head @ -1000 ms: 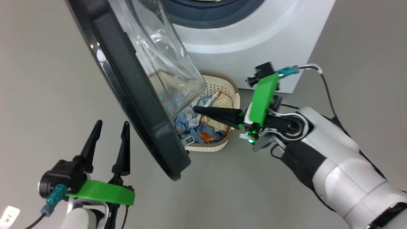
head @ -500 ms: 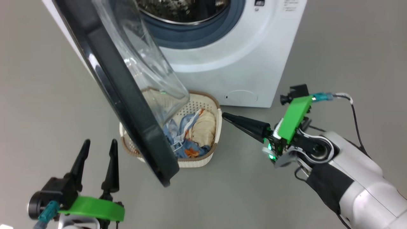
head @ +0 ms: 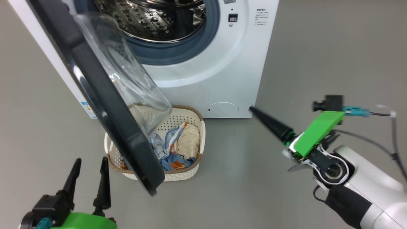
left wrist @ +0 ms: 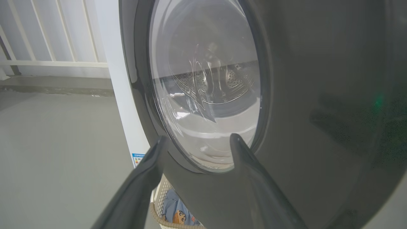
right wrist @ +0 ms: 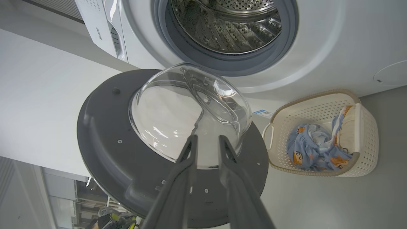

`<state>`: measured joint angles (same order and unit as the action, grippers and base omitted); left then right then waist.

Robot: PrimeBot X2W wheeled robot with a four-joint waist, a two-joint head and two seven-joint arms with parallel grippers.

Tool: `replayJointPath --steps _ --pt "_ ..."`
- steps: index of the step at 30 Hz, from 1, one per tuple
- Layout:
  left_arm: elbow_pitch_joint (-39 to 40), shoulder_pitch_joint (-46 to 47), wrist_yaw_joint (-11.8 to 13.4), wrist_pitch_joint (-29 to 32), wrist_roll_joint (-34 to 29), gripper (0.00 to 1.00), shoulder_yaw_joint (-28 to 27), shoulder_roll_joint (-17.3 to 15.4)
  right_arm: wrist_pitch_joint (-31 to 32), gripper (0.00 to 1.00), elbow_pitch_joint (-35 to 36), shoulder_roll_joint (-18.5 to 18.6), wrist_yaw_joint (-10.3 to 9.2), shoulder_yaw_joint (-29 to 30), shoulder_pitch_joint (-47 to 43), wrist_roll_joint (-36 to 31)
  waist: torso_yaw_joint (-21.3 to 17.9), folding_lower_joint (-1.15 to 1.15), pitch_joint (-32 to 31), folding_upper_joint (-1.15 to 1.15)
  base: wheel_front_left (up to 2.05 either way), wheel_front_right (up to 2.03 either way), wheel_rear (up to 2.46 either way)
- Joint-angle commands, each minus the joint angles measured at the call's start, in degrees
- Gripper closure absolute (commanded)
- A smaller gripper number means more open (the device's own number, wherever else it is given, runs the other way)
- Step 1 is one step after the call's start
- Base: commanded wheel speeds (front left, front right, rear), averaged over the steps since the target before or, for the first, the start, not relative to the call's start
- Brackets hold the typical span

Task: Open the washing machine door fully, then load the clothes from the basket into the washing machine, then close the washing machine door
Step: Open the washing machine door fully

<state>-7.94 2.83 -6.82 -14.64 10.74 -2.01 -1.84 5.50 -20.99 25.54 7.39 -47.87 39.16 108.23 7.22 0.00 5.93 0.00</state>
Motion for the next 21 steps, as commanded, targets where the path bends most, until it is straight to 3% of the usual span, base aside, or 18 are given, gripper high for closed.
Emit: replayJointPath --steps 1,8,15,21 --pt "1.8 0.4 0.2 -0.4 0.0 0.0 -2.0 -1.0 -3.8 0.0 2.1 0.9 0.1 0.4 -1.1 -3.0 -0.4 0.0 0.0 0.0 0.0 0.0 0.0" --pt "2.2 -0.2 0.9 -0.4 0.5 0.0 -2.4 -1.0 -16.4 0.0 4.1 3.5 0.1 0.3 -2.3 -14.6 -1.1 0.0 0.4 0.0 0.0 0.0 0.0" --pt "2.2 -0.7 1.2 -0.4 0.6 0.0 -2.5 -1.0 -20.4 0.0 1.6 4.6 0.1 3.1 -3.4 -28.8 -1.5 0.0 0.2 0.0 0.0 0.0 0.0" --pt "2.9 -1.5 1.7 -0.4 0.9 0.0 -3.2 -1.0 -20.5 0.0 0.6 0.6 0.1 16.0 -8.0 -48.5 -2.0 0.0 0.0 0.0 0.0 0.0 0.0"
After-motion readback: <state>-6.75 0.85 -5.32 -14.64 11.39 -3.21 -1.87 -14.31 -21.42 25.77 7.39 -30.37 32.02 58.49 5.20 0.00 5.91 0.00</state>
